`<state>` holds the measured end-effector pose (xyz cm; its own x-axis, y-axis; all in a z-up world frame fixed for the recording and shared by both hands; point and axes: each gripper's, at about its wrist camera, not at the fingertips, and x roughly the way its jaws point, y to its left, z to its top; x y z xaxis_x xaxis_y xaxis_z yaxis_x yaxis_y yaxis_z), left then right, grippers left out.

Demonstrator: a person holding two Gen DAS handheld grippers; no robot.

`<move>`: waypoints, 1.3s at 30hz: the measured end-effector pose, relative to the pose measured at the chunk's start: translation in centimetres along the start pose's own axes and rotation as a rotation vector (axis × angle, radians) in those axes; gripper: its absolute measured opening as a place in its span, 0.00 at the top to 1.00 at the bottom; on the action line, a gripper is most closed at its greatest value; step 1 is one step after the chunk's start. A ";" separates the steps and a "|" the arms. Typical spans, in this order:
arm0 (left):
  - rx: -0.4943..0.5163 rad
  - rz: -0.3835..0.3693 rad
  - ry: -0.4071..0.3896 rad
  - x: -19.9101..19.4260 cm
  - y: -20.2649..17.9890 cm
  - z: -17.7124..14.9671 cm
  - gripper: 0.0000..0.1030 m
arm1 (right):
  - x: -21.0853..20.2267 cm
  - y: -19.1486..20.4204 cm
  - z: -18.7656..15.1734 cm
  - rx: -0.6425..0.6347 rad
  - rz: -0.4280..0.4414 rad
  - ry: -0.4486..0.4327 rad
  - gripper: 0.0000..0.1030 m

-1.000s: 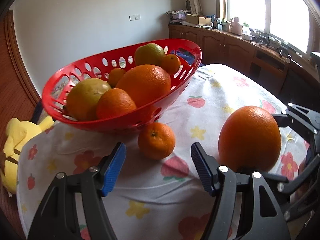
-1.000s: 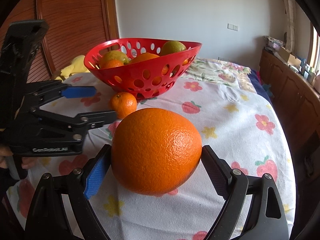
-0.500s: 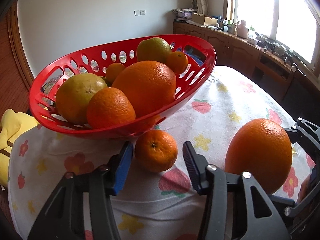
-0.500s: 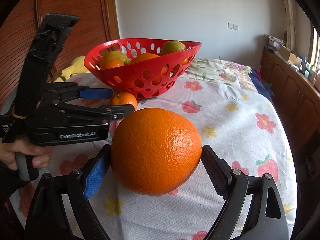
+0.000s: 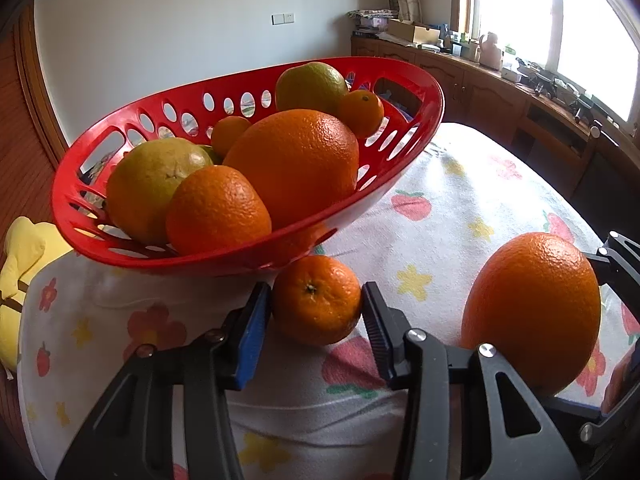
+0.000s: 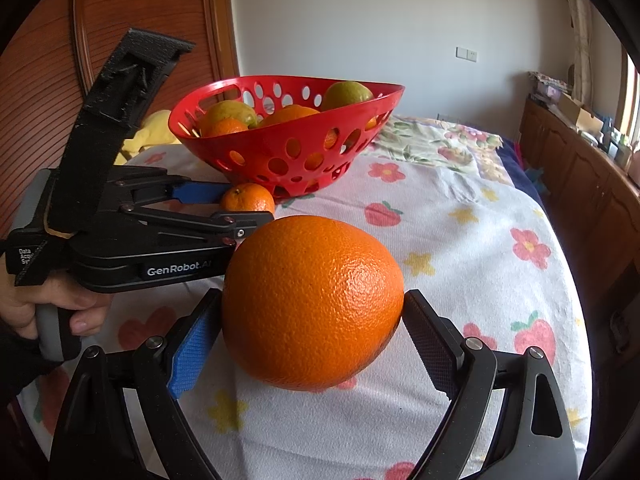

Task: Organize fruits
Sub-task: 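Close the right tool on the large orange while the left tool grasps the small mandarin, then lift both held fruits and carry them over the red basket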

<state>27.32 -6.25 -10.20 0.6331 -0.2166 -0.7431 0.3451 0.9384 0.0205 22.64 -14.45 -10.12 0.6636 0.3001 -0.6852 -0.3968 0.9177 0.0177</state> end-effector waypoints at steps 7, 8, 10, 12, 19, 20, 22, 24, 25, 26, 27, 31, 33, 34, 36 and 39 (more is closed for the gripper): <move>-0.011 -0.015 -0.035 -2.8 0.4 -0.8 0.58 | 0.0 -0.1 0.0 0.000 0.000 0.000 0.12; -0.009 -0.017 -0.044 -3.4 0.4 -1.0 0.58 | 0.0 -0.1 0.0 -0.001 -0.001 0.000 0.12; -0.007 -0.022 -0.063 -4.8 0.6 -1.5 0.58 | -0.1 0.0 0.0 -0.003 -0.003 -0.001 0.12; -0.009 -0.028 -0.081 -5.8 0.8 -1.7 0.58 | -0.1 0.0 0.0 -0.007 -0.006 -0.001 0.12; -0.009 -0.033 -0.144 -9.3 1.7 -2.1 0.58 | -0.2 0.0 0.0 -0.001 -0.007 -0.006 0.12; -0.007 -0.029 -0.154 -9.7 1.8 -2.0 0.58 | -0.3 -0.1 0.0 0.002 -0.006 -0.006 0.12; -0.007 -0.021 -0.168 -10.3 2.2 -2.0 0.58 | -0.3 -0.1 0.1 0.010 -0.006 -0.003 0.13; -0.013 -0.020 -0.180 -10.9 2.7 -2.0 0.58 | -0.2 -0.1 0.2 0.008 -0.008 0.001 0.13; -0.015 -0.018 -0.183 -11.0 2.7 -2.1 0.58 | -0.3 0.0 0.2 0.007 -0.008 0.002 0.13; -0.017 -0.015 -0.187 -11.2 2.8 -2.1 0.58 | -0.3 0.0 0.2 0.007 -0.007 0.002 0.13; -0.019 -0.012 -0.189 -11.3 3.0 -2.1 0.58 | -0.3 0.0 0.2 0.006 -0.006 0.004 0.13; -0.030 -0.005 -0.193 -11.5 3.4 -2.3 0.58 | -0.6 0.3 0.2 0.005 -0.001 0.001 0.13; -0.033 -0.003 -0.197 -11.7 3.5 -2.2 0.57 | -0.8 0.3 0.2 0.007 0.006 -0.003 0.13; -0.034 -0.002 -0.199 -11.7 3.5 -2.2 0.57 | -0.9 0.4 0.2 0.007 0.008 -0.005 0.13; -0.036 -0.001 -0.206 -12.1 3.7 -2.0 0.58 | -1.4 0.4 0.4 0.009 0.016 -0.015 0.13; -0.039 0.001 -0.218 -12.5 3.8 -1.8 0.58 | -2.3 0.3 0.7 0.007 0.031 -0.033 0.13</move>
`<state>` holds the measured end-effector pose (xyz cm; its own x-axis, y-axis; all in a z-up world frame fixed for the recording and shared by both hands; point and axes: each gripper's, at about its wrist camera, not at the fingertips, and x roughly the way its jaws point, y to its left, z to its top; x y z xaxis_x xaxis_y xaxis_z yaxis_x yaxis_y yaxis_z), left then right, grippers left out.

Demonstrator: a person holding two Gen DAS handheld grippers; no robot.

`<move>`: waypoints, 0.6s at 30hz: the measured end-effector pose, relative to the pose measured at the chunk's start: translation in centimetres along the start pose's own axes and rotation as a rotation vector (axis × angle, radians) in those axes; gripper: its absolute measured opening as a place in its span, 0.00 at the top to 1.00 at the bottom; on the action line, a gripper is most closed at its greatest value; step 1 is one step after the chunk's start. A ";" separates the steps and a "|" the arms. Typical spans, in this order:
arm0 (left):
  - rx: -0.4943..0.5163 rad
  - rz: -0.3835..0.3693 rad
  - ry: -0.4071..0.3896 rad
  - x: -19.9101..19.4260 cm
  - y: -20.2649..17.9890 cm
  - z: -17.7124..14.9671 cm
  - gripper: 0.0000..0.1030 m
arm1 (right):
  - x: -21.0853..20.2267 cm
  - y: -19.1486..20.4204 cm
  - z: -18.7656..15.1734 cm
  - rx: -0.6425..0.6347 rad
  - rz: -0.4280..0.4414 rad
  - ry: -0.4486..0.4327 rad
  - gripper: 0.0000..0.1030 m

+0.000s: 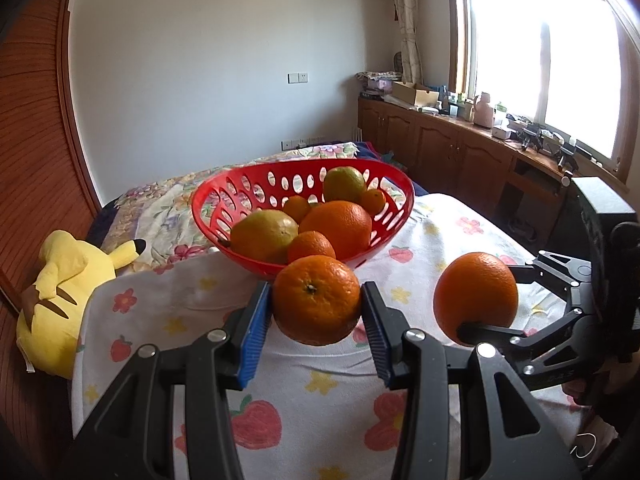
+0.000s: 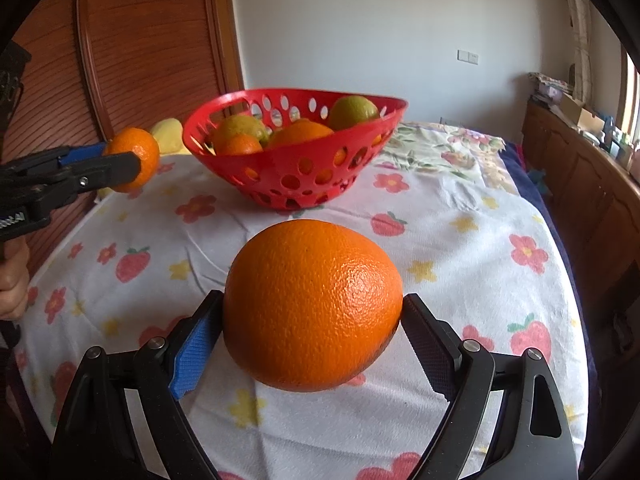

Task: Organize fruits
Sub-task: 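Lift both held fruits and carry them over the red basket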

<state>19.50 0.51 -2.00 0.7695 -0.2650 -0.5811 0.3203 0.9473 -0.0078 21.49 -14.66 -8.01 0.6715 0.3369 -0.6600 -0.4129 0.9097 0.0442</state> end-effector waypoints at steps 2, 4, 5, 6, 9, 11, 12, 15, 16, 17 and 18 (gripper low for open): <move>-0.004 0.000 -0.010 -0.2 0.2 0.3 0.58 | -0.6 0.1 0.4 0.000 0.005 -0.014 0.13; -0.009 0.002 -0.019 -0.3 0.5 0.6 0.58 | -1.2 0.3 1.0 -0.005 0.008 -0.030 0.13; -0.009 0.002 -0.023 -0.4 0.5 0.8 0.58 | -1.6 0.3 1.2 -0.006 0.015 -0.038 0.13; -0.010 0.003 -0.029 -0.5 0.6 1.1 0.58 | -1.8 0.4 1.4 -0.005 0.020 -0.045 0.13; -0.013 0.005 -0.042 -0.4 0.9 1.9 0.57 | -2.7 0.4 2.5 -0.005 0.030 -0.073 0.13; -0.014 0.008 -0.049 -0.2 1.3 2.5 0.57 | -3.2 0.4 3.6 -0.013 0.034 -0.091 0.13; -0.015 0.011 -0.052 -0.1 1.5 2.8 0.57 | -3.3 0.3 4.1 -0.016 0.037 -0.098 0.13; -0.019 0.016 -0.055 0.7 2.3 3.7 0.57 | -3.5 0.3 6.3 -0.038 0.037 -0.121 0.13; -0.019 0.018 -0.055 0.9 2.5 3.9 0.57 | -3.4 0.3 7.0 -0.046 0.035 -0.126 0.13; -0.021 0.022 -0.054 1.3 2.9 4.3 0.57 | -3.2 0.2 7.7 -0.055 0.034 -0.130 0.13; -0.021 0.024 -0.054 1.7 3.2 4.5 0.57 | -3.0 0.2 8.5 -0.064 0.034 -0.133 0.13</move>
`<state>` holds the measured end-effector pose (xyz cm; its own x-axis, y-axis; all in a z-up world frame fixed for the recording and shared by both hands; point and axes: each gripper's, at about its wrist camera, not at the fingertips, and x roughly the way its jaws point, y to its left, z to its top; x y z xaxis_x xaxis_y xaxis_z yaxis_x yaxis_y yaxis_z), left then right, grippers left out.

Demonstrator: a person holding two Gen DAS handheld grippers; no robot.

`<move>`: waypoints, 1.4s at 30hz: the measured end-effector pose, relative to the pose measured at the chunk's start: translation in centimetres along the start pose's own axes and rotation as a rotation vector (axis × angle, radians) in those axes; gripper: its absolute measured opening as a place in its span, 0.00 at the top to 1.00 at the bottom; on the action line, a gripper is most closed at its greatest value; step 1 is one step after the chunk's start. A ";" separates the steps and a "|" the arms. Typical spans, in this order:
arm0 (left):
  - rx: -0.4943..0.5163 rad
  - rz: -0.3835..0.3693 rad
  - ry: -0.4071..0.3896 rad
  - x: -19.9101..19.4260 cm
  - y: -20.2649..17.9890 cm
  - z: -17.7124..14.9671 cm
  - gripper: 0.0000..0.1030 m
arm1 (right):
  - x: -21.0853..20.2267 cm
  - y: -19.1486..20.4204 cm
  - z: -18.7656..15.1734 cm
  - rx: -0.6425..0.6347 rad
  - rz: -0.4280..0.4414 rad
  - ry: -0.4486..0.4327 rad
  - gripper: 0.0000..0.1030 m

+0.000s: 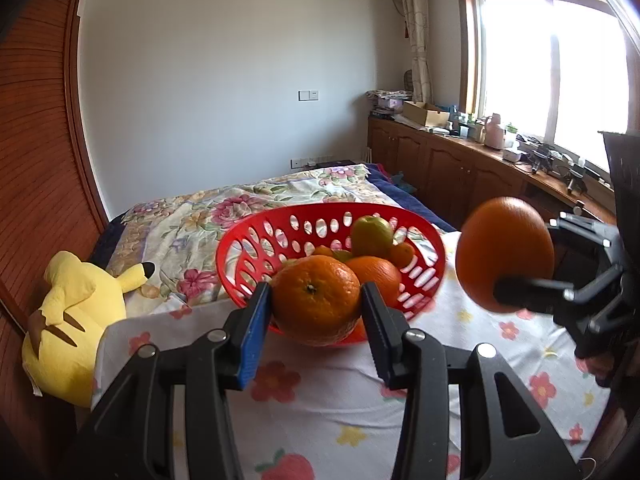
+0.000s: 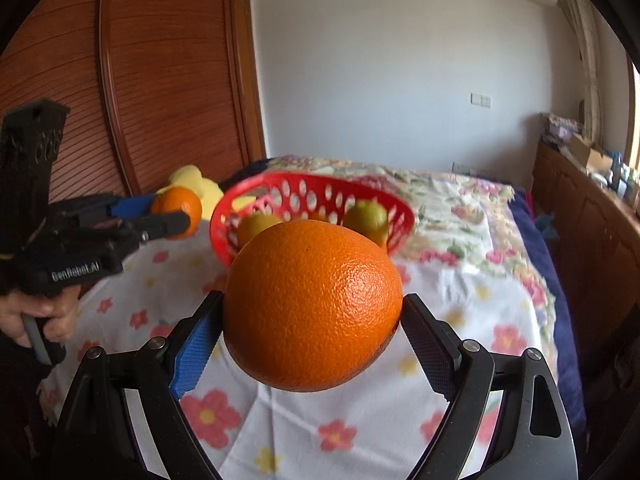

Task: Organize fruits
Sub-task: 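Lift both held fruits and carry them over the red basket, then lower both fruits into the basket and open both tools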

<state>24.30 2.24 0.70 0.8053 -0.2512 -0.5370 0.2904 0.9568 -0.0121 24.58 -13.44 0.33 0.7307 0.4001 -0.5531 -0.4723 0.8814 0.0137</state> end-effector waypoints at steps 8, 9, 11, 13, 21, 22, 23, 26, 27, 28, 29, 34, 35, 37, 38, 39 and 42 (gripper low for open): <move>-0.001 0.020 0.032 3.8 2.1 1.7 0.57 | 5.4 -0.8 5.3 -0.075 0.023 0.019 0.13; -0.003 0.023 0.035 4.2 2.3 1.9 0.57 | 6.6 -1.0 5.9 -0.080 0.030 0.030 0.13; -0.008 0.030 0.039 5.0 2.9 2.2 0.57 | 8.2 -1.1 6.7 -0.088 0.041 0.050 0.13; -0.015 0.033 0.043 5.7 3.4 2.5 0.57 | 10.2 -1.2 7.4 -0.102 0.051 0.077 0.13; 0.001 0.046 0.065 8.1 4.1 2.7 0.57 | 15.7 -1.5 8.9 -0.156 0.050 0.162 0.13; 0.003 0.046 0.067 8.4 4.1 2.8 0.57 | 16.0 -1.6 9.0 -0.158 0.053 0.168 0.13; 0.003 0.045 0.070 8.6 4.2 2.8 0.57 | 16.4 -1.7 9.0 -0.163 0.052 0.175 0.13; 0.008 0.041 0.074 9.1 4.2 2.9 0.57 | 17.4 -1.7 9.1 -0.182 0.045 0.204 0.13; 0.009 0.041 0.075 9.2 4.2 2.9 0.57 | 17.5 -1.6 9.2 -0.187 0.045 0.209 0.13; 0.011 0.041 0.077 9.3 4.2 3.0 0.57 | 17.6 -1.6 9.3 -0.191 0.048 0.218 0.13; 0.013 0.042 0.079 9.5 4.3 3.0 0.57 | 17.7 -1.5 9.4 -0.189 0.050 0.223 0.13; 0.010 0.055 0.094 10.2 4.3 3.0 0.57 | 18.9 -0.6 9.5 -0.235 0.025 0.243 0.13; 0.008 0.059 0.100 10.4 4.5 3.0 0.57 | 19.3 -0.5 9.5 -0.236 0.026 0.252 0.13; 0.003 0.064 0.111 10.8 4.7 2.8 0.57 | 20.1 -0.6 9.7 -0.224 0.036 0.275 0.13; 0.002 0.065 0.116 11.0 4.8 2.8 0.57 | 20.2 -0.7 9.9 -0.214 0.039 0.277 0.13; 0.001 0.068 0.121 11.1 4.9 2.8 0.57 | 20.4 -1.0 10.1 -0.200 0.045 0.287 0.13; -0.006 0.067 0.130 11.4 5.2 2.7 0.57 | 20.7 -1.6 10.4 -0.161 0.066 0.299 0.13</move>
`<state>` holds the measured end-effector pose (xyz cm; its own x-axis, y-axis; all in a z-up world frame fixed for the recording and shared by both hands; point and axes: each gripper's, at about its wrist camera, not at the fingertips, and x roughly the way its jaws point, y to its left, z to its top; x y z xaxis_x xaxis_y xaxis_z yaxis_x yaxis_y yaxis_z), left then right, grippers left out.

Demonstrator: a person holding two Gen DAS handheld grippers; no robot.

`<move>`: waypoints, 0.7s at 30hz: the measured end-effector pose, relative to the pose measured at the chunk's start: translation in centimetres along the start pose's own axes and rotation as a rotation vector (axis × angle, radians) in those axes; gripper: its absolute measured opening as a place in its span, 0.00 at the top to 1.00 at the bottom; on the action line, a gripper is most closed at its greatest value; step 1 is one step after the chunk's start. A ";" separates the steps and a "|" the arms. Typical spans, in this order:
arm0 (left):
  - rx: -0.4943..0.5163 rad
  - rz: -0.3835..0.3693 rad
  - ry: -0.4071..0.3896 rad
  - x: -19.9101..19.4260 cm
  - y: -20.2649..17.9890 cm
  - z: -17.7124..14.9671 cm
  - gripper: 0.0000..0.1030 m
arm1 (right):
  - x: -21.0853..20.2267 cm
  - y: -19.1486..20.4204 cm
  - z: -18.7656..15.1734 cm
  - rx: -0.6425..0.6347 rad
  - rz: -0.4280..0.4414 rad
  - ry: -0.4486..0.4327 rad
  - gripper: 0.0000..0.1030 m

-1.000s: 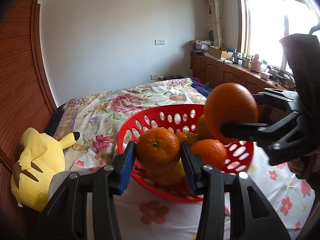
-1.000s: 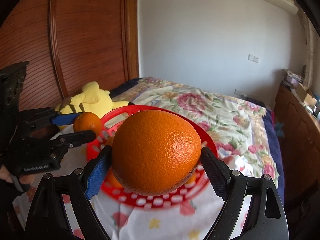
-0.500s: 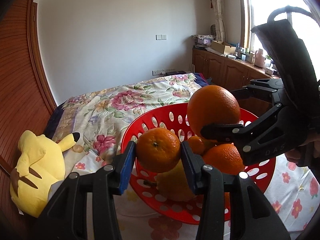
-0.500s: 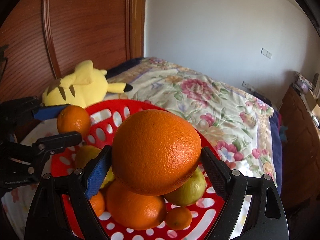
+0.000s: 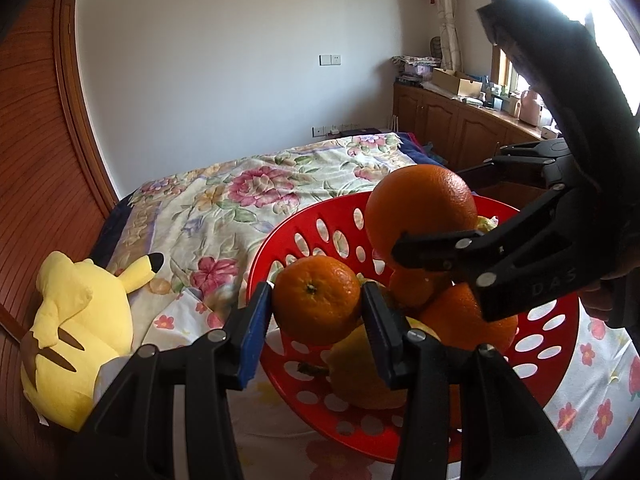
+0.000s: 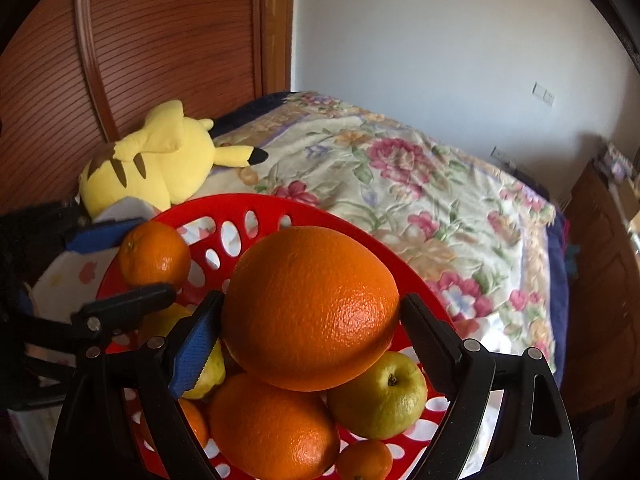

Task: Organize fruits
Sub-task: 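Lower both fruits into the basket and open both tools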

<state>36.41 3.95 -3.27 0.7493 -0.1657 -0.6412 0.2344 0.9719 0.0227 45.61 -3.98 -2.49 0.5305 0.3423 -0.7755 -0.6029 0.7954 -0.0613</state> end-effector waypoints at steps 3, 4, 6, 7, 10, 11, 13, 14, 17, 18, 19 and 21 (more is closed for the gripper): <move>-0.003 0.000 0.008 0.3 -0.1 0.0 0.56 | 0.1 -0.2 0.0 0.010 0.008 -0.004 0.13; -0.004 0.001 0.010 0.4 -0.1 0.0 0.56 | 0.1 -0.2 0.1 0.017 0.012 0.000 0.12; -0.005 -0.001 0.016 0.7 -0.2 -0.1 0.56 | 0.2 -0.4 0.2 0.023 0.015 0.008 0.13; -0.007 -0.002 0.019 0.8 -0.2 0.0 0.56 | 0.1 -0.3 0.3 0.022 0.015 0.004 0.13; -0.002 0.000 0.006 0.6 -0.5 0.1 0.54 | -0.4 -0.4 0.3 0.029 0.017 -0.005 0.13; -0.003 -0.003 0.005 0.6 -0.5 0.1 0.54 | -0.5 -0.5 0.2 0.033 0.021 -0.010 0.13; -0.004 -0.006 0.006 0.6 -0.4 0.2 0.54 | -0.8 -0.8 -0.1 0.048 0.027 -0.024 0.13; -0.003 -0.005 0.007 0.6 -0.5 0.1 0.53 | -1.0 -0.9 -0.2 0.054 0.030 -0.028 0.13; -0.009 -0.012 0.009 0.7 -0.5 0.0 0.52 | -1.6 -1.0 -0.7 0.065 0.042 -0.043 0.13; -0.011 -0.015 0.007 0.6 -0.5 -0.1 0.51 | -1.9 -1.0 -1.0 0.069 0.040 -0.052 0.13; -0.014 -0.015 0.005 0.5 -0.6 -0.2 0.50 | -2.1 -1.0 -1.2 0.071 0.039 -0.060 0.13; -0.020 -0.013 -0.001 0.1 -0.7 -0.3 0.49 | -2.9 -0.9 -1.7 0.079 0.046 -0.082 0.13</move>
<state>36.16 3.29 -3.58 0.7469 -0.1782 -0.6406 0.2316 0.9728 -0.0006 43.62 -6.56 -1.28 0.5521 0.4168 -0.7221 -0.5809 0.8135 0.0254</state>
